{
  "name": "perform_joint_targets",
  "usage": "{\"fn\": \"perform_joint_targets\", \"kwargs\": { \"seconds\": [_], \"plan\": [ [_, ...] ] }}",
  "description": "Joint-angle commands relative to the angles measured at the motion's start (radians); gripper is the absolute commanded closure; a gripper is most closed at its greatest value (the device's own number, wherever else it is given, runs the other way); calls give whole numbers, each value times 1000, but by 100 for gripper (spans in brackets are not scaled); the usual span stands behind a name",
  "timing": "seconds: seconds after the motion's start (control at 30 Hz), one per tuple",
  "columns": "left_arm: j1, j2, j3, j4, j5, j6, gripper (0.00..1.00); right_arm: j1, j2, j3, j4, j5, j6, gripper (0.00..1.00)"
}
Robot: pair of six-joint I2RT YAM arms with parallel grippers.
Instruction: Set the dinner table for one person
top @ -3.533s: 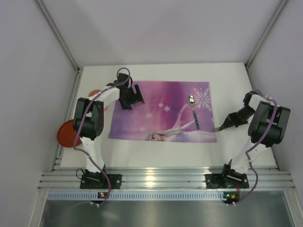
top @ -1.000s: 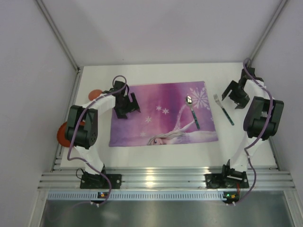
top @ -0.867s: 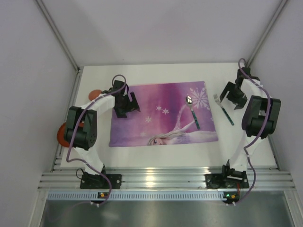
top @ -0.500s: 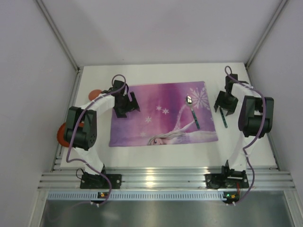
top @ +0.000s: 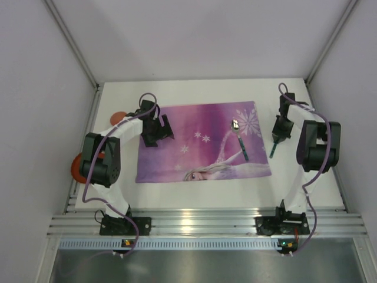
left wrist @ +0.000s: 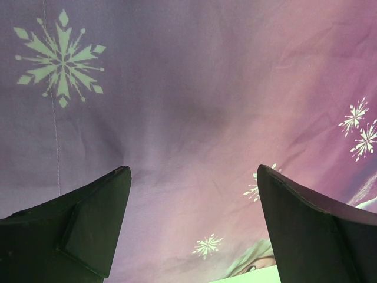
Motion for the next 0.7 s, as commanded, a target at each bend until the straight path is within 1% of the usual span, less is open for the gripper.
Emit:
{"fn": "perform_joint_targets", "kwargs": {
  "seconds": [0.0,0.1,0.17,0.2,0.3,0.33,0.4,0.43,0.5,0.53,0.57,0.6,0.63,0.67],
  "plan": [
    [5,-43,30,-24,-9,7,7,19,15,16,-57,136,-10,100],
    [5,-50,50,-40,-9,11,5,54,-50,74,-126,189,-4,100],
    [5,-52,79,-52,-15,17,4,82,-107,119,-160,183,13,100],
    [5,-53,91,-66,-20,20,2,126,-127,134,-190,174,32,100],
    [5,-60,157,-98,-34,30,2,238,-194,190,-230,105,90,100],
    [5,-61,176,-127,-44,30,2,310,-215,203,-237,48,110,100],
    [5,-81,238,-156,-58,31,2,385,-226,237,-214,-44,171,100],
    [7,-93,257,-185,-79,33,2,466,-226,261,-200,-111,197,100],
    [8,-141,295,-217,-110,37,2,537,-211,275,-102,-219,260,100],
    [15,-162,306,-233,-124,40,2,591,-185,274,-56,-315,289,100],
    [21,-184,314,-268,-191,39,2,611,-165,269,58,-375,318,100],
    [27,-237,312,-283,-219,36,2,628,-141,265,120,-432,389,100],
    [41,-271,303,-290,-242,36,2,654,-84,266,180,-521,426,100],
    [45,-308,274,-288,-289,36,2,665,-50,277,282,-553,459,100]
  ]
}}
